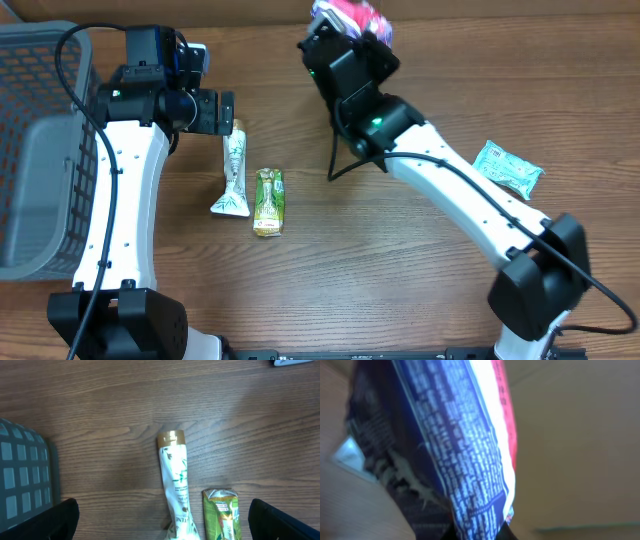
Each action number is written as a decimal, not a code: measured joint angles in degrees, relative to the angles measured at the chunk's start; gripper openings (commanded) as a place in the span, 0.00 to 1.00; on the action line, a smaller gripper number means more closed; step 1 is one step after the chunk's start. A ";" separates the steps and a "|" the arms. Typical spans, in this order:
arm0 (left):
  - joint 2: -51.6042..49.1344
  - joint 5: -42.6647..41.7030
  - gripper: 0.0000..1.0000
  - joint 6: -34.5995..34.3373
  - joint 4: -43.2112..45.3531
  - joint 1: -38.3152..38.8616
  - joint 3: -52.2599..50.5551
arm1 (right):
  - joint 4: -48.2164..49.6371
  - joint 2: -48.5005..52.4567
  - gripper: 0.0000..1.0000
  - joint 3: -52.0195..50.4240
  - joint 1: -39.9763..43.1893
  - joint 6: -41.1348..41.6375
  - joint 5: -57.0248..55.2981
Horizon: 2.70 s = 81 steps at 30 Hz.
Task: Scan the item barcode
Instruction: 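Move the purple box right and place it on the packet, then reach the right gripper to the green juice pack and grasp it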
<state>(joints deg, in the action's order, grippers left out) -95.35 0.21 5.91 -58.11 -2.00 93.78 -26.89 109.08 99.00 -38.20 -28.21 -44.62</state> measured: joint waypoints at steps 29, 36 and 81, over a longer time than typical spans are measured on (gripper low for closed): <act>0.00 0.00 1.00 0.00 0.04 0.00 0.00 | -27.47 -10.10 0.49 -26.14 60.30 49.20 60.50; 0.00 0.00 1.00 0.00 0.04 0.00 0.00 | -32.94 -10.10 0.49 -24.00 59.84 49.22 64.22; 0.00 0.00 1.00 0.02 0.04 0.00 0.00 | -6.95 14.34 0.77 -12.37 -8.20 69.18 69.94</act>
<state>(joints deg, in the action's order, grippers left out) -95.35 0.21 5.93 -58.06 -2.00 93.78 -33.85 123.42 86.63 -46.39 40.97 25.32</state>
